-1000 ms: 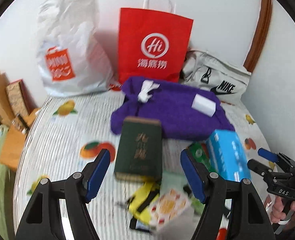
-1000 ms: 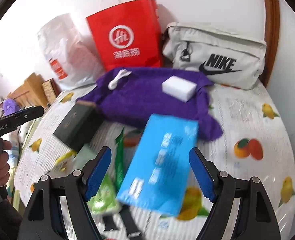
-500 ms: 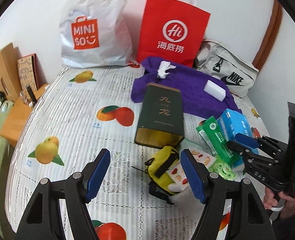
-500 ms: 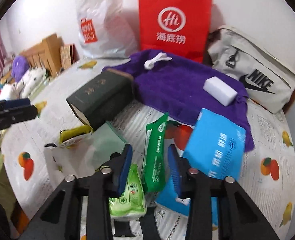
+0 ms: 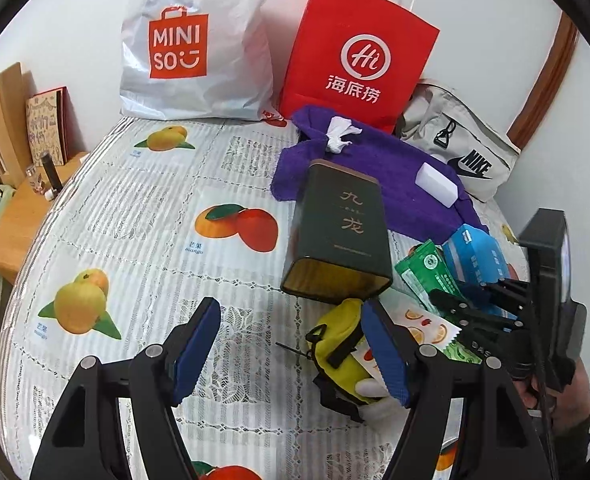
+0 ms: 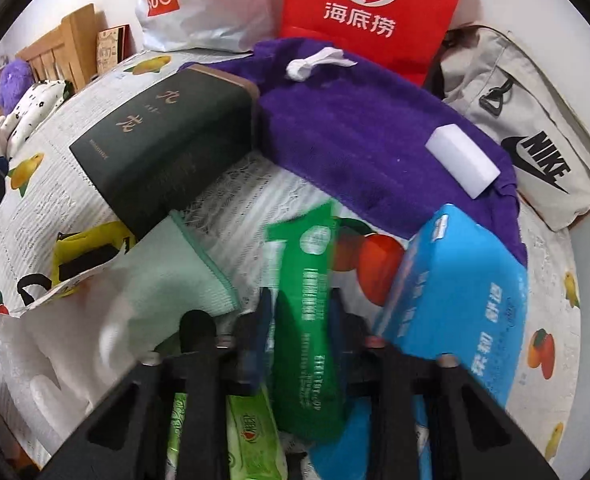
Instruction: Organize soft objects
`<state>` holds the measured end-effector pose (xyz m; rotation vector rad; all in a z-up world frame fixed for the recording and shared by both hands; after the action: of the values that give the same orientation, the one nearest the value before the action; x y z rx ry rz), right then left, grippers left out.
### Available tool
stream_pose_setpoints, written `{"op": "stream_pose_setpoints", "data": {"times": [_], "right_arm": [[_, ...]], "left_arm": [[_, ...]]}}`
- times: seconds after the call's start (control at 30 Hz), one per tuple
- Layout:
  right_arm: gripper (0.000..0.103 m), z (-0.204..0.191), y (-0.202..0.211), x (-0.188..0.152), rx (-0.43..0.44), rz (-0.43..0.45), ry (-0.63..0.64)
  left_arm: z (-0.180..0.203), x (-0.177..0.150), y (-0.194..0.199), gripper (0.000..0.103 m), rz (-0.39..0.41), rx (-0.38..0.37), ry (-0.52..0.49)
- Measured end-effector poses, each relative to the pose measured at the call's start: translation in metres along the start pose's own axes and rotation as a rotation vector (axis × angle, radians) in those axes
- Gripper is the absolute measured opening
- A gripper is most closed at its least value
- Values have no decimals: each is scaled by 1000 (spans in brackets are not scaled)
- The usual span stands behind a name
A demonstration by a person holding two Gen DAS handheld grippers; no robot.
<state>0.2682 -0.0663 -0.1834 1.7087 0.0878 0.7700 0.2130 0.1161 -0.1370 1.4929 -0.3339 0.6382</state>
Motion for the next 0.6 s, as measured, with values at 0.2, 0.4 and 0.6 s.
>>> {"op": "stream_pose_setpoints", "data": {"times": [0.2,0.4,0.6], "right_arm": [[13,-13,13,-1,112,9,-9],[13,-19,-4,1,104,-45,6],[10,-21,-2,2,118,19,26]], "left_arm": [[-6,-3,-6,71,-17,-16,27],[-9,-5,-10,71,-29,-20,33],[-4,-8,-6,71,-23,-31,5]]}}
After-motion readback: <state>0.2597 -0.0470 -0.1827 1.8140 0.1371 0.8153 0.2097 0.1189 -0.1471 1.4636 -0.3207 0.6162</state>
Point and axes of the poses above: each gripper's, at about its wrist camera, not at the fingertips, and y roughly against the way its jaws point, z to its right, x to its top, the point moved 5 cm from there along -y, roughly the way its jaws point, and after that the axes turned 12 degrees about x, right-handed, at the moved point
